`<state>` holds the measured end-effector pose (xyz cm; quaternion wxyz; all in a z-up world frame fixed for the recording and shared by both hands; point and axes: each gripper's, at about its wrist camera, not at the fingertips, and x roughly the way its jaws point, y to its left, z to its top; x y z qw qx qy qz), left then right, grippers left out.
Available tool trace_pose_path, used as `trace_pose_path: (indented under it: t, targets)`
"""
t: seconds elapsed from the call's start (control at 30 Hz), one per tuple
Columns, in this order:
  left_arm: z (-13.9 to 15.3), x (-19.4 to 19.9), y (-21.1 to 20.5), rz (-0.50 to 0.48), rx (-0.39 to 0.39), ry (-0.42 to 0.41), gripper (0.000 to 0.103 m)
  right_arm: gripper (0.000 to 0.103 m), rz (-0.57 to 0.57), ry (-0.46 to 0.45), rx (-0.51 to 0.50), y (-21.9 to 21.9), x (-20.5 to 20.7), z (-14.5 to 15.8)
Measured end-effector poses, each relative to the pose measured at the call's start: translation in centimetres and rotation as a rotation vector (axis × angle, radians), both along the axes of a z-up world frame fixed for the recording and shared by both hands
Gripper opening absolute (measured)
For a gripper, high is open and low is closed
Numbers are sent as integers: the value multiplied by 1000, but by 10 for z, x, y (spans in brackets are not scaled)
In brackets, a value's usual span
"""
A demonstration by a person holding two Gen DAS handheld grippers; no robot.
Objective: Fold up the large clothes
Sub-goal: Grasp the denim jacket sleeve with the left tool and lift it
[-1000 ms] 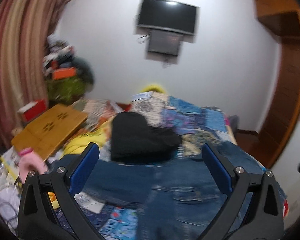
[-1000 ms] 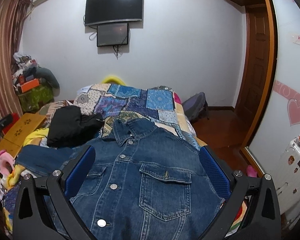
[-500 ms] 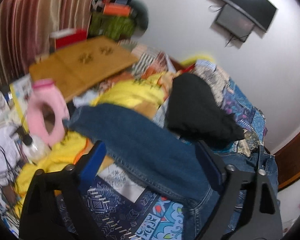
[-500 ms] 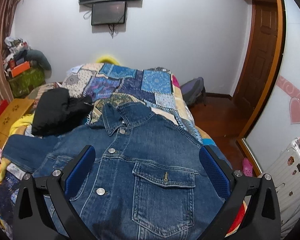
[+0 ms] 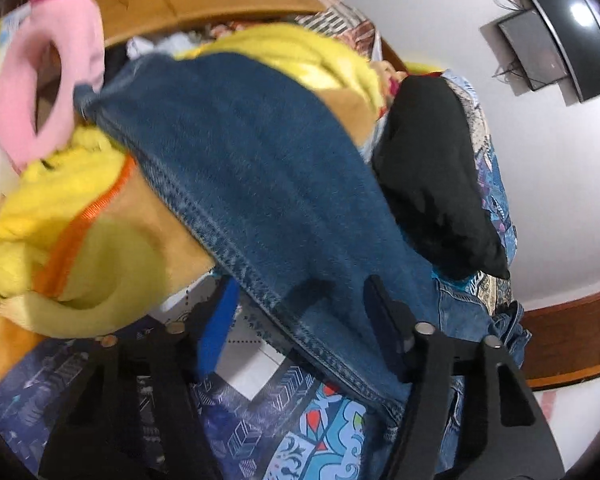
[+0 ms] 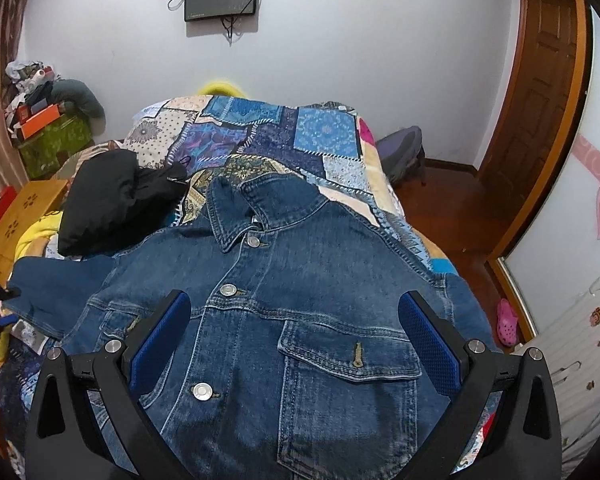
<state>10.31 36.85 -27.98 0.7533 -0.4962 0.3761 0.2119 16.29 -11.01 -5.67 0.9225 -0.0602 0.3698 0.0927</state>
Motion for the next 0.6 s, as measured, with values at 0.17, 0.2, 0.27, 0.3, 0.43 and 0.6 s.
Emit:
trace_pose_path:
  t: [0.17, 0.2, 0.27, 0.3, 0.43, 0.6]
  targets:
    - [-19, 1, 8, 35, -16, 13, 35, 103, 5, 18, 8, -1, 2, -1]
    - [-20, 2, 8, 37, 2, 25, 31, 103, 5, 19, 8, -1, 2, -1]
    - [-20, 4, 7, 36, 40, 44, 23, 103, 5, 23, 14, -2, 3, -1]
    - [-19, 5, 5, 33, 59, 50, 21, 103, 5, 24, 18, -3, 3, -1]
    - [1, 10, -6, 21, 156, 61, 9, 103, 7, 22, 33, -6, 1, 0]
    - [59, 15, -26, -28, 348, 19, 6, 103, 0, 12, 47, -13, -2, 4]
